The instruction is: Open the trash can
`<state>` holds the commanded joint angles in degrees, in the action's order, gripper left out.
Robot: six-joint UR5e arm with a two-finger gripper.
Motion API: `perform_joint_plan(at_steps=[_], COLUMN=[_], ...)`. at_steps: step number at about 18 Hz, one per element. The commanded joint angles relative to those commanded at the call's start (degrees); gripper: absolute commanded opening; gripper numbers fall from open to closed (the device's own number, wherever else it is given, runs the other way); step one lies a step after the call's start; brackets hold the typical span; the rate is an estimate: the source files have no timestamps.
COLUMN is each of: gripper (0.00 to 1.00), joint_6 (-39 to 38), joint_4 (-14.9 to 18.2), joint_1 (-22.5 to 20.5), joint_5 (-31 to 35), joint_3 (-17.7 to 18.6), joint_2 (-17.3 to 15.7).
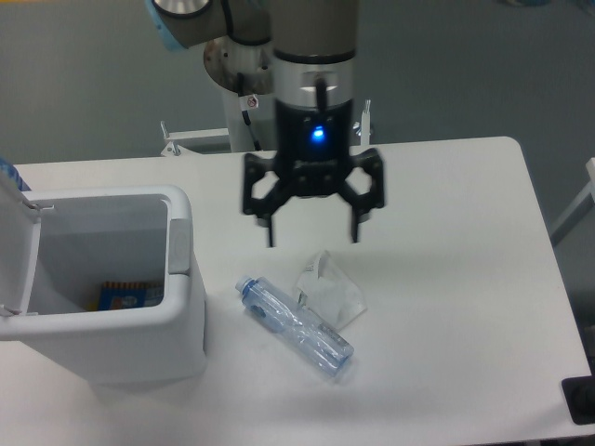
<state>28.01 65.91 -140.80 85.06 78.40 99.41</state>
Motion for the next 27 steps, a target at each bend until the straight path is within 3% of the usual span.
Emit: perform_joint_plan(at_steps=[3,8,15,18,27], gripper=[1.0,1.0,1.0,1.0,1.0], joint_6=[9.13,25.4,43.43,44.59,44.59], joint_4=[5.0,11.16,10.99,10.46,10.46], joint_1=[-1.67,-7.82,-14.24,-14.77,-15.03], joint_5=[4.84,5.55,5.55,5.55,5.55], joint_3=[-0.09,0.79,5.53,7.12,7.21], joint_2=[-0.61,-2.37,-5.54,-6.07,-6.07])
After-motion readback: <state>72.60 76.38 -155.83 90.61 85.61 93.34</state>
